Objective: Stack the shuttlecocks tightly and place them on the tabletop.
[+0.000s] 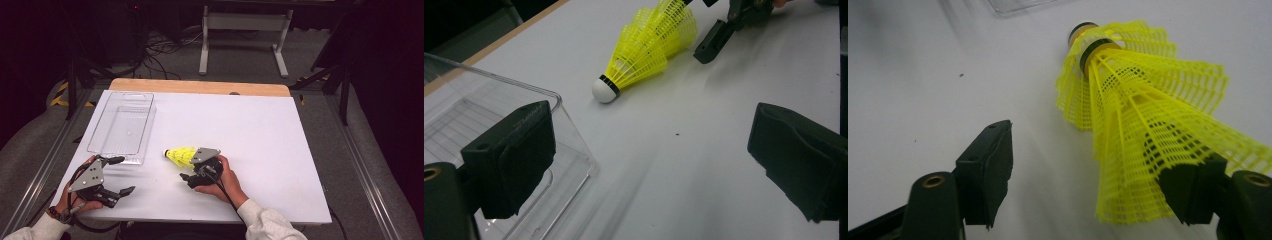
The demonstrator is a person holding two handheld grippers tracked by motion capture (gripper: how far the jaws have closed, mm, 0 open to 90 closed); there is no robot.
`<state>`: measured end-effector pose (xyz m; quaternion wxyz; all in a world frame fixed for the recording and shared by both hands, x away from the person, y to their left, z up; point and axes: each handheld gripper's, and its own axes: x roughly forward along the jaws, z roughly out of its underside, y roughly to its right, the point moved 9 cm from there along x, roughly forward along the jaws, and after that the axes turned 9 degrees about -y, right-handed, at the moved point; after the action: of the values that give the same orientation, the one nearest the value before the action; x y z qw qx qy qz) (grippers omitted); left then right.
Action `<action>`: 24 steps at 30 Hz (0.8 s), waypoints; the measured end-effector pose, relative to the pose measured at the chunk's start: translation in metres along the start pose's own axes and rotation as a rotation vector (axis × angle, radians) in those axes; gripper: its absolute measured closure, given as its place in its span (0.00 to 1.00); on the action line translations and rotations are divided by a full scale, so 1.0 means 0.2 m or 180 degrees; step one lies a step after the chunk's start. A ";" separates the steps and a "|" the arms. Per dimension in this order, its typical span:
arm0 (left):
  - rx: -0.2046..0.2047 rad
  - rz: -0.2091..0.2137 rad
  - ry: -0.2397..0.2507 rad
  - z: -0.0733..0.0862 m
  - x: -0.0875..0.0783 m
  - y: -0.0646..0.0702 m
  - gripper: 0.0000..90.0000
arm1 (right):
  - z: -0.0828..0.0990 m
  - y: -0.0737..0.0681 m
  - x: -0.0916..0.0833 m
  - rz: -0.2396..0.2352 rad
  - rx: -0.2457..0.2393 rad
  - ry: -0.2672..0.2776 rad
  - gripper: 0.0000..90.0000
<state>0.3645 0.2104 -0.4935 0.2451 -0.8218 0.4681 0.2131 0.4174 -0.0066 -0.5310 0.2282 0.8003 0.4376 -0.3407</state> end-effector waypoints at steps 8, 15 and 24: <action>-0.0021 0.0004 0.0000 0.00 0.00 0.00 0.07 | -0.07 -0.02 0.07 0.0152 0.0239 0.0057 0.34; -0.0026 0.0006 -0.0009 0.00 0.00 0.00 0.07 | -0.09 0.00 0.10 0.0331 0.0488 0.0066 0.39; -0.0032 0.0004 -0.0026 0.01 0.00 0.00 0.07 | -0.09 0.05 0.11 0.0693 0.0619 -0.0041 0.71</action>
<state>0.3654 0.2111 -0.4952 0.2427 -0.8219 0.4665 0.2191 0.4403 0.0123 -0.5357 0.1879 0.8591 0.3116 -0.3598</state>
